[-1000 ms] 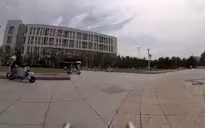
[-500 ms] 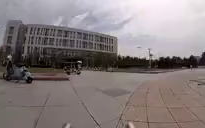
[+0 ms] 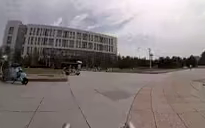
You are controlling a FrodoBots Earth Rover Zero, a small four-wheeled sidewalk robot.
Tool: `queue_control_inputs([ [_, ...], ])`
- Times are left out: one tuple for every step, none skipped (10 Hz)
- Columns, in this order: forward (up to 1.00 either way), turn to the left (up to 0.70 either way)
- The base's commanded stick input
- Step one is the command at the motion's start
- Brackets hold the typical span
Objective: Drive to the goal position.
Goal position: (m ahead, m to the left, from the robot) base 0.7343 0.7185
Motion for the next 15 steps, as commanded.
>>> queue_control_inputs([
  [0.45,0.00],
  [0.45,0.00],
  [0.45,0.00],
  [0.45,0.00],
  [0.45,0.00],
  [0.45,0.00],
  [0.45,0.00],
  [0.45,0.00],
  [0.45,0.00],
  [0.45,0.00],
  [0.45,0.00],
  [0.45,0.00],
  [0.45,0.00],
  [0.45,0.00],
  [0.45,0.00],
])
